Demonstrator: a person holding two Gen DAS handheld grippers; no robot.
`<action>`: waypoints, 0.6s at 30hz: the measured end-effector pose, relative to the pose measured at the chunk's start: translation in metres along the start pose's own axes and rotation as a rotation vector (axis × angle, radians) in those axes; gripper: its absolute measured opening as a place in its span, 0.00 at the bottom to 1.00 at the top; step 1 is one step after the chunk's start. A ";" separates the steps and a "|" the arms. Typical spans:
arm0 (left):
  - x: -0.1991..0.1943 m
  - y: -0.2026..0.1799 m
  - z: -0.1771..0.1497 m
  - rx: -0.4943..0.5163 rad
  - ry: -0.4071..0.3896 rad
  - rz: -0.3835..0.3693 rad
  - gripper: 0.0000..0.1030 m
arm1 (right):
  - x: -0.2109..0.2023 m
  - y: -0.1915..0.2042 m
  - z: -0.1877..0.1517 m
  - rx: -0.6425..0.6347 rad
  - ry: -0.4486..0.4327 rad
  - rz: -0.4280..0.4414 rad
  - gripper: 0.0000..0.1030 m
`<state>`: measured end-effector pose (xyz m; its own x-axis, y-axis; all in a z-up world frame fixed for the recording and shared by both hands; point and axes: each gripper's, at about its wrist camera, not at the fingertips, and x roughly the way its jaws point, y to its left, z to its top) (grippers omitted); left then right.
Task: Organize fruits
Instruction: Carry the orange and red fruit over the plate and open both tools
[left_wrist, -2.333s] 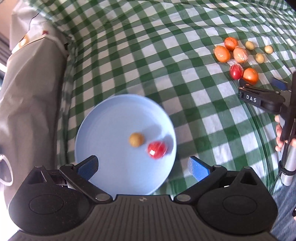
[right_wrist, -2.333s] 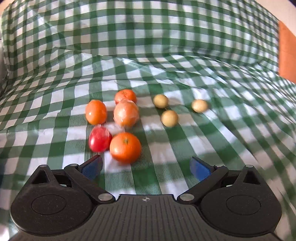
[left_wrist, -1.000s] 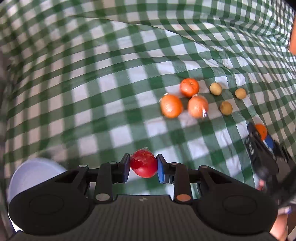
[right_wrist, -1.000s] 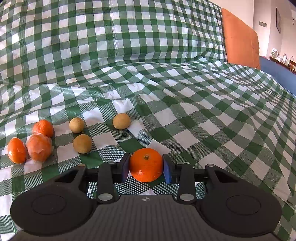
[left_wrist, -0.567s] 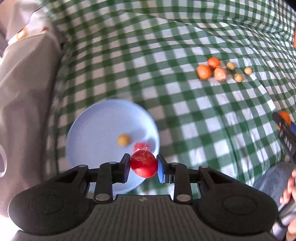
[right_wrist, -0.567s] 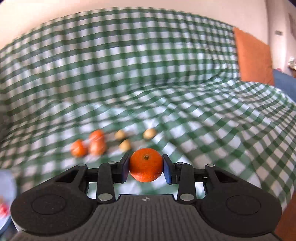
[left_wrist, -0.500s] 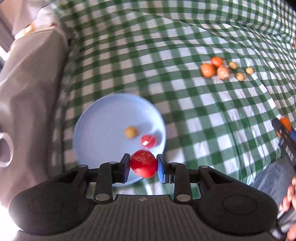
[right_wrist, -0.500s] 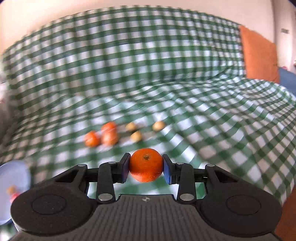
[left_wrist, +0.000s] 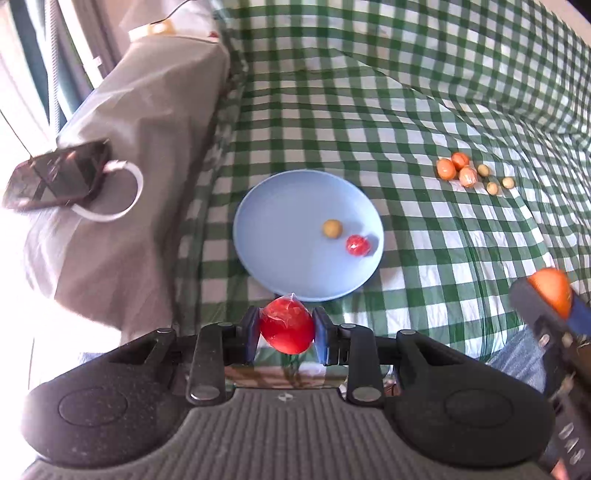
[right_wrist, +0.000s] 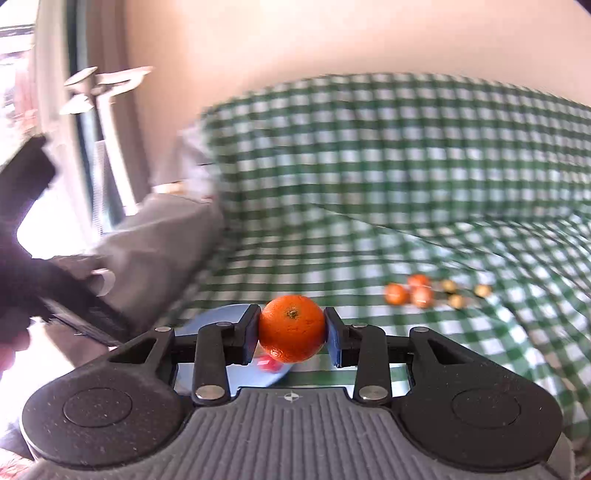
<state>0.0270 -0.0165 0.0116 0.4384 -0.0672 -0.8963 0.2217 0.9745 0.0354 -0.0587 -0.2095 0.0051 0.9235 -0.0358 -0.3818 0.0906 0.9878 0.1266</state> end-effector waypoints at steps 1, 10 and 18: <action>-0.001 0.004 -0.004 -0.010 0.002 -0.003 0.33 | -0.003 0.008 -0.001 -0.020 0.005 0.016 0.37; -0.006 0.022 -0.025 -0.043 -0.004 -0.028 0.33 | -0.013 0.041 -0.006 -0.091 0.053 0.011 0.37; -0.010 0.026 -0.028 -0.042 -0.027 -0.048 0.33 | -0.012 0.049 -0.006 -0.127 0.057 0.004 0.37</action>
<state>0.0043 0.0158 0.0096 0.4517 -0.1190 -0.8842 0.2065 0.9781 -0.0262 -0.0682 -0.1599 0.0101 0.9010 -0.0264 -0.4329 0.0352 0.9993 0.0125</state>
